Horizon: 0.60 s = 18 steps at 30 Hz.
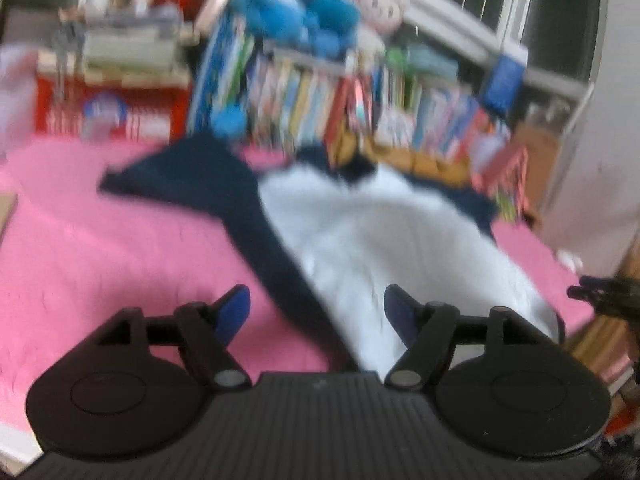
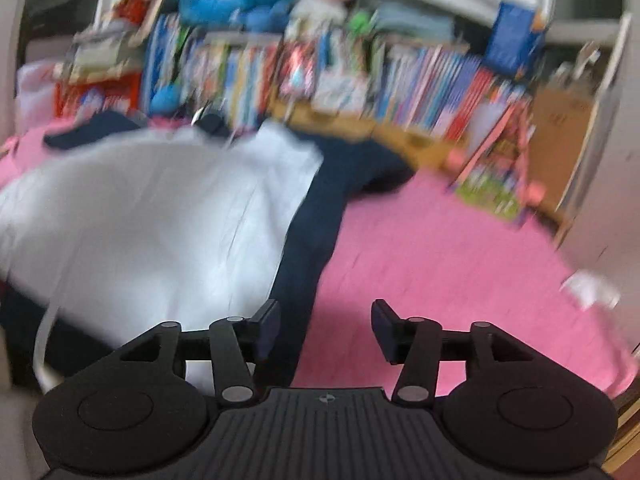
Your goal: Fold clothes
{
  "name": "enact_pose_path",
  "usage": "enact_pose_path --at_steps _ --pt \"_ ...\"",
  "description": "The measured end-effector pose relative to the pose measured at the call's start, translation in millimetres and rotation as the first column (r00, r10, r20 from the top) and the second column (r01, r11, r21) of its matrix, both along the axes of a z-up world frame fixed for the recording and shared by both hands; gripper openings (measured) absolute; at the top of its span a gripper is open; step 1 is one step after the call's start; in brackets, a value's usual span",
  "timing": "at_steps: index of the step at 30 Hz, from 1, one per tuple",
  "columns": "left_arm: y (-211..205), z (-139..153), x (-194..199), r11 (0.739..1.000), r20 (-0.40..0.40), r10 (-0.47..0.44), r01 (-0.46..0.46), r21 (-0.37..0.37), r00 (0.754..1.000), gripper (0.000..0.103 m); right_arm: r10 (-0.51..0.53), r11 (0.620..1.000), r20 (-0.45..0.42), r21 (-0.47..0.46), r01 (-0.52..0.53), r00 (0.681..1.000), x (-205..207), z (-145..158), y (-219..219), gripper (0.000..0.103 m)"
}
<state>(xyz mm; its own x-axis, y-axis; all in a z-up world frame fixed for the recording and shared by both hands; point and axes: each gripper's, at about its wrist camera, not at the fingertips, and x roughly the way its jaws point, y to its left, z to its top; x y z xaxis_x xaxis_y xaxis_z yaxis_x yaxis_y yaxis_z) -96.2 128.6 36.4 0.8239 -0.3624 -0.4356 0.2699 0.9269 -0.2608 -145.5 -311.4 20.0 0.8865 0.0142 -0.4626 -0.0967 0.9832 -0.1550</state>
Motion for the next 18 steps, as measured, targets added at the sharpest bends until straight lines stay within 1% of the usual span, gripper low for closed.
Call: enact_pose_path --at_steps 1,3,5,7,8,10,11,12,15,16,18 --pt "-12.7 -0.2 5.2 1.000 0.028 0.002 -0.002 0.002 1.000 0.071 0.021 0.999 0.026 0.032 -0.022 0.999 4.9 4.7 5.5 0.055" --pt "-38.7 -0.7 15.9 1.000 0.083 0.006 -0.006 0.005 0.997 0.070 0.096 0.990 0.055 0.097 -0.100 0.994 15.5 5.4 29.1 0.055" --pt "-67.5 -12.5 31.9 0.999 0.080 -0.003 0.001 0.036 0.997 0.066 0.176 0.974 0.070 0.130 -0.184 0.982 27.0 -1.7 62.6 0.055" --pt "-96.4 -24.6 48.1 0.998 0.076 -0.013 0.007 0.069 0.997 0.064 0.251 0.958 0.060 0.126 -0.257 0.966 38.0 -17.4 96.2 0.055" --pt "-106.7 -32.2 54.9 0.995 0.074 -0.008 0.001 0.102 0.997 0.064 0.281 0.951 0.050 0.116 -0.285 0.958 41.5 -25.7 107.8 0.054" --pt "-116.6 -47.0 66.9 0.983 0.052 0.021 -0.030 0.182 0.998 0.057 0.318 0.946 0.030 0.059 -0.319 0.948 47.2 -41.8 125.0 0.054" --pt "-112.6 -48.9 68.7 0.980 0.048 0.038 -0.046 0.192 0.998 0.052 0.286 0.957 0.031 0.033 -0.287 0.958 50.1 -47.3 118.4 0.054" --pt "-108.3 -50.5 70.3 0.978 0.044 0.055 -0.062 0.201 0.998 0.052 0.247 0.969 0.035 0.009 -0.247 0.968 53.2 -52.4 110.1 0.054" --pt "-82.8 -39.8 60.9 0.977 0.080 0.133 -0.144 0.159 0.988 0.052 0.129 0.990 0.051 -0.064 -0.125 0.990 62.4 -67.7 85.2 0.054" --pt "-74.0 -36.1 55.9 0.974 0.093 0.157 -0.170 0.147 0.983 0.051 0.064 0.997 0.056 -0.053 -0.061 0.996 69.3 -71.9 71.7 0.054" --pt "-56.3 -31.0 40.4 0.973 0.108 0.175 -0.188 0.134 0.979 0.052 -0.069 0.995 0.076 -0.073 0.074 0.995 83.5 -74.5 53.4 0.057"
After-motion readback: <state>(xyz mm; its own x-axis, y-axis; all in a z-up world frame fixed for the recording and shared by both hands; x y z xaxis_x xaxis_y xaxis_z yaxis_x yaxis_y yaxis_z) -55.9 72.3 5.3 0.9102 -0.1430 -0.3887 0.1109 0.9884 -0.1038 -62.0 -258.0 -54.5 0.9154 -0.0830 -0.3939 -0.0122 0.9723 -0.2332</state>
